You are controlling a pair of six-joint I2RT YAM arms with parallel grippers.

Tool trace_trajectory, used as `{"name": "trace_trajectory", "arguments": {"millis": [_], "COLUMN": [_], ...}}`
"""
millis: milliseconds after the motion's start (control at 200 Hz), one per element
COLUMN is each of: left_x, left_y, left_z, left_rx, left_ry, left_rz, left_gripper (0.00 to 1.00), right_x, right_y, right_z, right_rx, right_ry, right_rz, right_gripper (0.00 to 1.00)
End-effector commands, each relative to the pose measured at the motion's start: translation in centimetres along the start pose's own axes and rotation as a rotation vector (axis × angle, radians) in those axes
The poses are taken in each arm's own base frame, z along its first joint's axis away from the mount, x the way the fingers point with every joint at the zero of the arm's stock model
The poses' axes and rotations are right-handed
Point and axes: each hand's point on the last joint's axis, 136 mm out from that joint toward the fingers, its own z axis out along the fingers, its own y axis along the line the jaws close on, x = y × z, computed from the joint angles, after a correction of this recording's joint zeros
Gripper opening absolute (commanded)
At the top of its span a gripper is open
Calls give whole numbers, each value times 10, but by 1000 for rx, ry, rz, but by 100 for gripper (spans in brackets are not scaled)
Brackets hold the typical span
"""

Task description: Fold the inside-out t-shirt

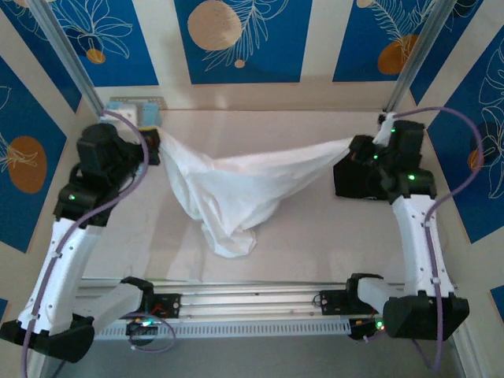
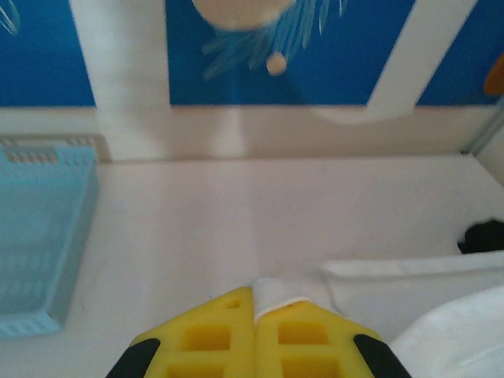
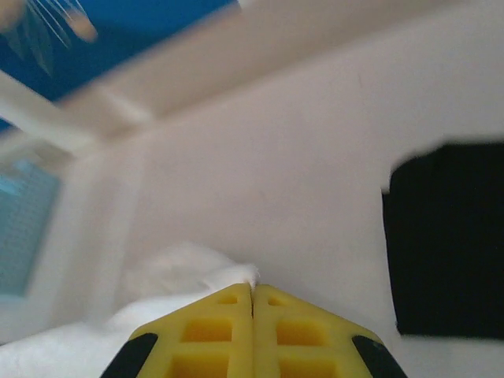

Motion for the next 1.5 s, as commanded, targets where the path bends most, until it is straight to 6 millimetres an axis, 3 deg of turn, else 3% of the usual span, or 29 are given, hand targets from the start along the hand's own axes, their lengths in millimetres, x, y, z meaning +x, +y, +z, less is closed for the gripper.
{"name": "trace_trajectory", "arguments": {"millis": [0, 75, 160, 230, 300, 440, 680, 765, 960, 1150, 1335, 1415, 1495], "left_x": [-60, -89, -109, -109, -92, -45, 22, 40, 67, 78, 79, 75, 59], "left_y": [10, 24, 32, 35, 36, 54, 80, 89, 108, 108, 104, 103, 98], "left_z": [-23, -33, -42, -40, -29, -10, 9, 13, 18, 27, 32, 31, 25], "left_rx": [-18, -50, -71, -79, -69, -118, -175, -198, -257, -232, -202, -198, -181], "left_ry": [-124, -174, -217, -207, -156, -56, 100, 146, 211, 226, 228, 216, 175], "left_rz": [-7, -43, -58, -51, -56, -67, -77, -75, -61, -67, -78, -86, -101], "left_gripper": [0, 0, 0, 0, 0, 0, 0, 0, 0, 0, 0, 0, 0], "right_x": [-30, -49, -57, -52, -37, 18, 145, 171, 206, 226, 236, 222, 180], "right_y": [29, 42, 60, 73, 85, 89, 69, 64, 47, 39, 38, 40, 45], "right_z": [-27, -50, -70, -77, -77, -49, 17, 35, 73, 94, 101, 96, 81], "right_rx": [-136, -178, -237, -309, -383, -435, -375, -383, -372, -387, -434, -454, -487], "right_ry": [-54, -118, -170, -174, -146, 11, 392, 487, 615, 697, 720, 671, 553], "right_rz": [7, -13, -64, -96, -117, -71, -4, 21, 47, 104, 142, 144, 140], "right_gripper": [0, 0, 0, 0, 0, 0, 5, 5, 7, 10, 10, 5, 3]}}
